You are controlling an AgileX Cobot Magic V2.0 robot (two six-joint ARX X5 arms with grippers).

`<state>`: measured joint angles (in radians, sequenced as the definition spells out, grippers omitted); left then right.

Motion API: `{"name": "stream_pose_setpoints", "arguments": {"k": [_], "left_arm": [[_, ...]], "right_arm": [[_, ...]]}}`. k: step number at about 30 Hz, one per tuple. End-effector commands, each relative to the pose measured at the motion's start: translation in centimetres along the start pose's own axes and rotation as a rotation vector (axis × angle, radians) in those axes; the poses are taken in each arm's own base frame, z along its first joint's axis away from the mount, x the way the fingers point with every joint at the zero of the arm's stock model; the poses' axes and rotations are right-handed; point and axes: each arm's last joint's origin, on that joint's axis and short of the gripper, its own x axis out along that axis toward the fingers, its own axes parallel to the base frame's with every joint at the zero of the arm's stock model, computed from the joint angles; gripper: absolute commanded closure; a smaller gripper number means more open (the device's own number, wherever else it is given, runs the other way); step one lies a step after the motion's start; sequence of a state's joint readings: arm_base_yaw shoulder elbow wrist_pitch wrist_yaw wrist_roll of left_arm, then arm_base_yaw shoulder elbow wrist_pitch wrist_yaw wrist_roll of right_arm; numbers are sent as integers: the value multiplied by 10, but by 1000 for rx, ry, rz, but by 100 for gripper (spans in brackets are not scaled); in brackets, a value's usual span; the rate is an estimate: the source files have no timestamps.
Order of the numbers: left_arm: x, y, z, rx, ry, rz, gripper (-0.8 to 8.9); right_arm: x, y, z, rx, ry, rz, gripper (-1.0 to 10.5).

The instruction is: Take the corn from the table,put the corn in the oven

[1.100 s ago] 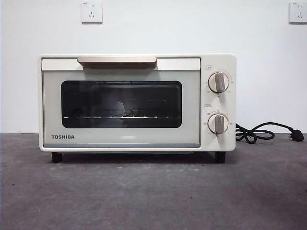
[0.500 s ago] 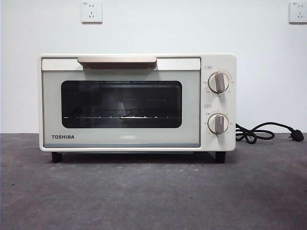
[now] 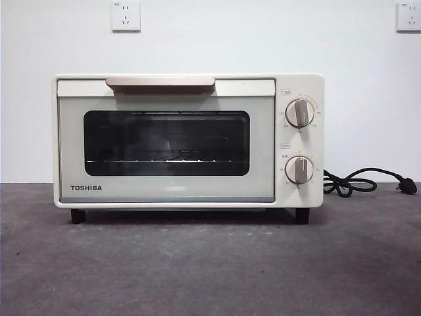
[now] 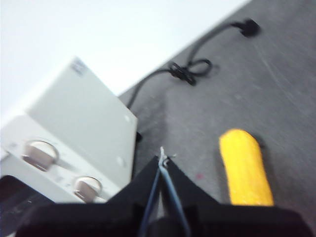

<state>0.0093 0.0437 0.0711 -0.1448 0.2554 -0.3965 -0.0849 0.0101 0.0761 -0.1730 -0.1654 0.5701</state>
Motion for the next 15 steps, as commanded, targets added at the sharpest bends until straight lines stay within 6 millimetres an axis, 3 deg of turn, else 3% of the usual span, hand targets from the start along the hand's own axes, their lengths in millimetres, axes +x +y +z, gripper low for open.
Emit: {"name": "stream_pose_setpoints", "arguments": {"k": [1, 8, 15], "left_arm": [[-7, -12, 24, 26, -68, -37, 818], [-13, -39, 83, 75, -120, -65, 818], [7, -60, 136, 129, -45, -171, 818]], "right_arm": [[-3, 6, 8, 25, -29, 22, 950], [-11, 30, 43, -2, -92, 55, 951], [-20, 69, 99, -239, -152, 139, 946]]}}
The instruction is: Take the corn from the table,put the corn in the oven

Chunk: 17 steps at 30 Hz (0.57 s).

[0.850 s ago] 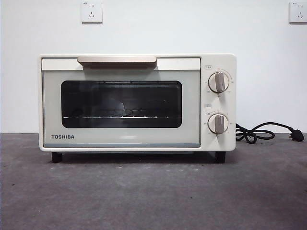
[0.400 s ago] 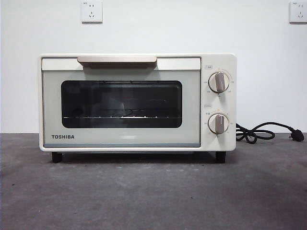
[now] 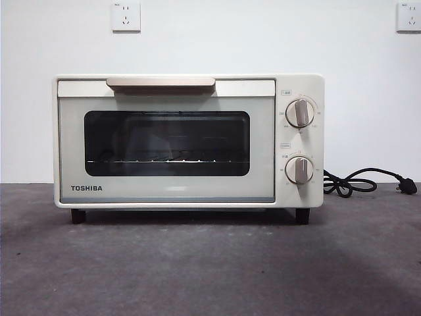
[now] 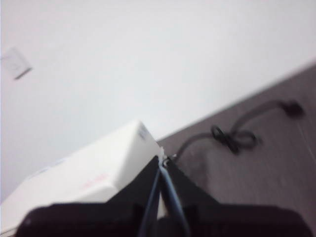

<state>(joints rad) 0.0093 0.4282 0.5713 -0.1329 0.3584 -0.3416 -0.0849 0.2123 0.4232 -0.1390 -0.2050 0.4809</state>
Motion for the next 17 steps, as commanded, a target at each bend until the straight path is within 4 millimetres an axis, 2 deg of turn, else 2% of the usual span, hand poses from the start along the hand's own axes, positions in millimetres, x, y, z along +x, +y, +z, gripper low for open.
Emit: {"name": "stream_pose_setpoints", "arguments": {"k": [1, 6, 9, 11, 14, 17], "left_arm": [[13, -1, 13, 31, 47, -47, 818], [33, -4, 34, 49, 114, -105, 818], [39, -6, 43, 53, 130, -134, 818], [41, -8, 48, 54, 132, -149, 818], [43, -11, 55, 59, 123, -162, 818], [42, -13, 60, 65, 111, -166, 818]], "right_arm": [[3, 12, 23, -134, -12, 23, 946], [14, 26, 54, -208, 64, -8, 936], [23, 29, 65, -227, 132, -32, 828], [29, 30, 70, -217, 177, -48, 777], [40, 30, 74, -218, 250, -74, 773], [51, 28, 75, -223, 337, -103, 679]]}}
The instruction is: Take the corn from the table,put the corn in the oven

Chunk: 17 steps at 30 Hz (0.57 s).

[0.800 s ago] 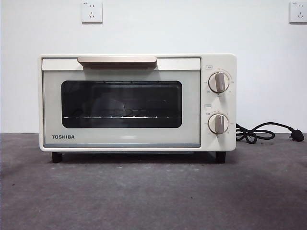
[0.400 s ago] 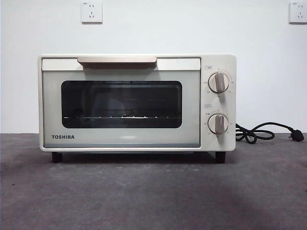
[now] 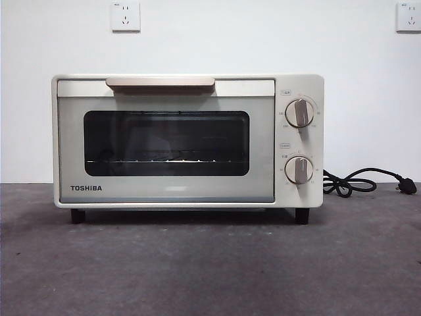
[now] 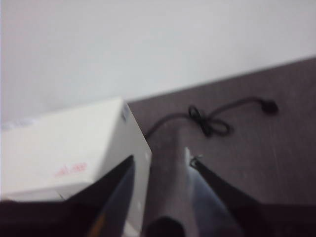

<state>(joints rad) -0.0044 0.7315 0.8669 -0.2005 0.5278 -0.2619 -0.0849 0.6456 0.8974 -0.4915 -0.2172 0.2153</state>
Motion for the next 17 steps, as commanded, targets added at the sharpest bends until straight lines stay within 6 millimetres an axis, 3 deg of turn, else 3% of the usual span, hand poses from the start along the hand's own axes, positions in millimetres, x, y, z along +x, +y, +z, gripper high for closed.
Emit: {"name": "stream_pose_setpoints", "arguments": {"k": [1, 6, 17], "left_arm": [[-1, -3, 5, 22, -12, -12, 818], [-2, -4, 7, 22, -13, -13, 818], [-1, -3, 5, 12, 3, -8, 818]], "right_arm": [[10, -2, 3, -21, 85, -17, 649], [30, -7, 0, -20, 253, -46, 626], [92, -28, -29, 15, 570, -148, 626]]}}
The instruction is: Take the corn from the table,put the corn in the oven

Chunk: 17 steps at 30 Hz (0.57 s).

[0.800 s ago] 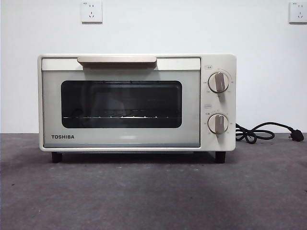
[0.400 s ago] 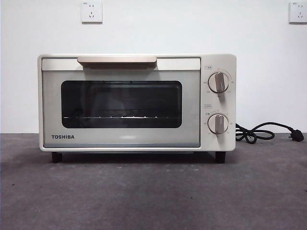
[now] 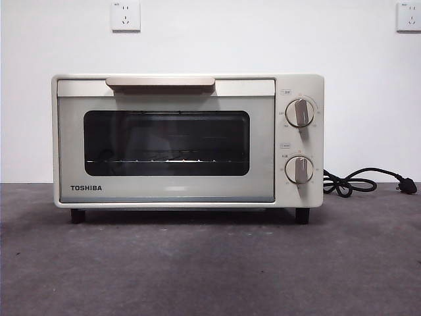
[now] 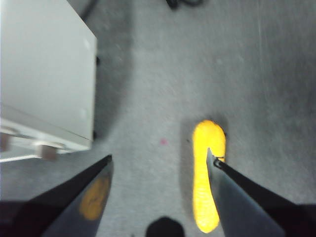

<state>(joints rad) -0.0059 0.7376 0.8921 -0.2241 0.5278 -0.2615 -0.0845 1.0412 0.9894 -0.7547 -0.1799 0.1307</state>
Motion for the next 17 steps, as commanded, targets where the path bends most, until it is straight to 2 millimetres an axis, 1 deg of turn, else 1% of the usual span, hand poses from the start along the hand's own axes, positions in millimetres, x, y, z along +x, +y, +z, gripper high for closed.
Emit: {"name": "stream_pose_setpoints", "arguments": {"k": [1, 8, 17], "left_arm": [[1, 0, 0, 14, 0, -8, 818], [1, 0, 0, 14, 0, -7, 818], [1, 0, 0, 14, 0, -7, 818]], "right_arm": [[15, -3, 2, -14, 47, -30, 627], [55, -12, 2, -16, 184, -88, 626], [96, -21, -4, -19, 321, -118, 626]]}}
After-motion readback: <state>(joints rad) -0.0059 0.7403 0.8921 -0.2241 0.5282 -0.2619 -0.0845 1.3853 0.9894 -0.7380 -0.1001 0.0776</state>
